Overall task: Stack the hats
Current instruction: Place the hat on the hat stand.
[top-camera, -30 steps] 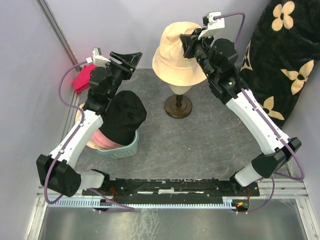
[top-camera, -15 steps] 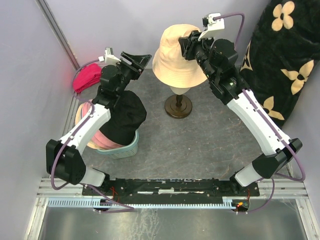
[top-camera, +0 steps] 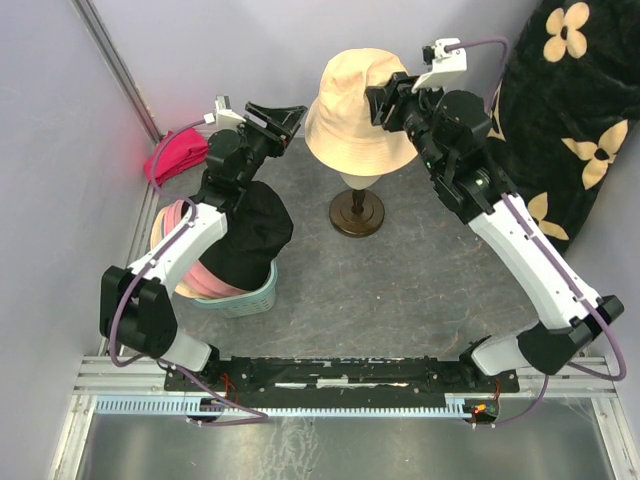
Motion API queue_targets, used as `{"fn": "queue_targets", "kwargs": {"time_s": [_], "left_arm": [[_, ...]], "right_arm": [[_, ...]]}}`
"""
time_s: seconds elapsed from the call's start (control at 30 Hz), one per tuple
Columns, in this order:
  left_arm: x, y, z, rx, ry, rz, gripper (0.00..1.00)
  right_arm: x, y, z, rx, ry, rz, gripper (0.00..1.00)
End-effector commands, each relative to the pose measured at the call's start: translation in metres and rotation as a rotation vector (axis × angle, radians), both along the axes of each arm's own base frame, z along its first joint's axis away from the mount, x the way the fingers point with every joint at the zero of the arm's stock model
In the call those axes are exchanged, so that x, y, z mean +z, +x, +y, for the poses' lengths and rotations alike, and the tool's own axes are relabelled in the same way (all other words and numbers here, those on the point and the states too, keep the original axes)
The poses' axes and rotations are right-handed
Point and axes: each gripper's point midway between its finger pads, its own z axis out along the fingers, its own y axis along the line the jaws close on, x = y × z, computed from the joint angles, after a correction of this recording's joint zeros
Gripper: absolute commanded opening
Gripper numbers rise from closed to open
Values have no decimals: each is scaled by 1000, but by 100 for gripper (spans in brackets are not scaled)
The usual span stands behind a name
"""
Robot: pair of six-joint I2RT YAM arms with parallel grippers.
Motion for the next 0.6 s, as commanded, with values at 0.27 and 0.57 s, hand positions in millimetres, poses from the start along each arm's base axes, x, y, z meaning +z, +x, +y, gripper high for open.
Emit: {"fn": "queue_targets", "kwargs": {"time_s": [0.27, 0.57], "left_arm": [[5, 0, -7, -37, -35, -15, 69], [-10, 7, -6, -24, -7, 27, 70]], "right_arm": [[0, -45, -84, -223, 301, 16, 60], [-41, -36, -127, -290, 557, 127, 60]]}}
